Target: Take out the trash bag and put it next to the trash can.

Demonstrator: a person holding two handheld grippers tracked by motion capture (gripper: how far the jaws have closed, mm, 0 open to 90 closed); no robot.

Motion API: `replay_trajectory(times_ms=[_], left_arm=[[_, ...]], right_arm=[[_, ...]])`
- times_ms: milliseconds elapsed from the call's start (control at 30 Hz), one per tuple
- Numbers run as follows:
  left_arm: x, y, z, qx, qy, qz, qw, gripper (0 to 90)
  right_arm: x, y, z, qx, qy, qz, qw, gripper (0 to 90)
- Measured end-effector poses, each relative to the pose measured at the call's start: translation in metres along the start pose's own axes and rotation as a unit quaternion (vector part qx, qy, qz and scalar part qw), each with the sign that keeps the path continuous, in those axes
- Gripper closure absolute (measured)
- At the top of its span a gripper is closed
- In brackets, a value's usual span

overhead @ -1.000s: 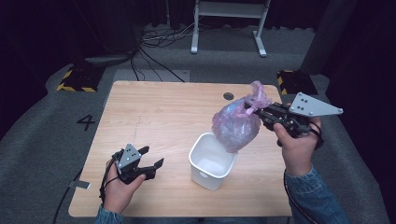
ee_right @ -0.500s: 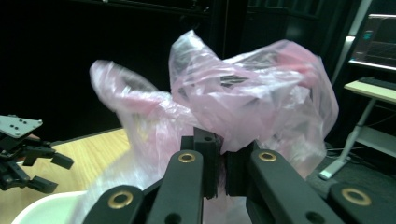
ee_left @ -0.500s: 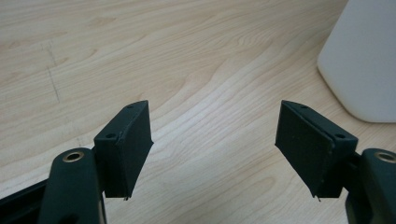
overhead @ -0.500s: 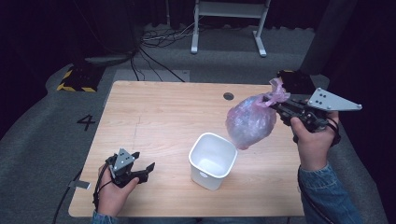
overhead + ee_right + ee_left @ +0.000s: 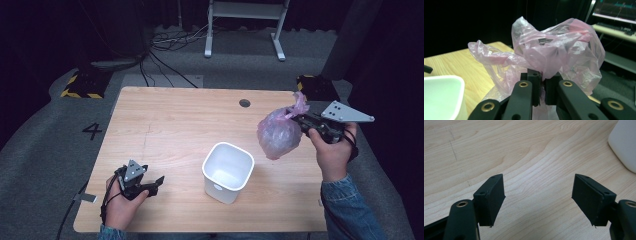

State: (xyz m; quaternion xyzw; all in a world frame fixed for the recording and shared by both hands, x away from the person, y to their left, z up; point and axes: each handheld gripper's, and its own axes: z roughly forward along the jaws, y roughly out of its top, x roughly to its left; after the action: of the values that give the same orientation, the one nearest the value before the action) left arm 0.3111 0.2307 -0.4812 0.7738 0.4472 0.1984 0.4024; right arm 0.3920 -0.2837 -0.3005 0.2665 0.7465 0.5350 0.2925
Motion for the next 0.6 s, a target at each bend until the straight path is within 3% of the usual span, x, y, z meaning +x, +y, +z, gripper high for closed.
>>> replay_trajectory(times_ms=[267, 600], left_arm=[[0.001, -0.001, 0.002, 0.002, -0.001, 0.001, 1.0, 25.2], [-0.001, -0.002, 0.006, 0.01, -0.006, 0.007, 0.9999, 24.5]], right_arm=[[0.003, -0.028, 0.019, 0.031, 0.023, 0.024, 0.9989, 85.5], [0.006, -0.058, 0.044, 0.069, 0.063, 0.066, 0.9935, 84.4]])
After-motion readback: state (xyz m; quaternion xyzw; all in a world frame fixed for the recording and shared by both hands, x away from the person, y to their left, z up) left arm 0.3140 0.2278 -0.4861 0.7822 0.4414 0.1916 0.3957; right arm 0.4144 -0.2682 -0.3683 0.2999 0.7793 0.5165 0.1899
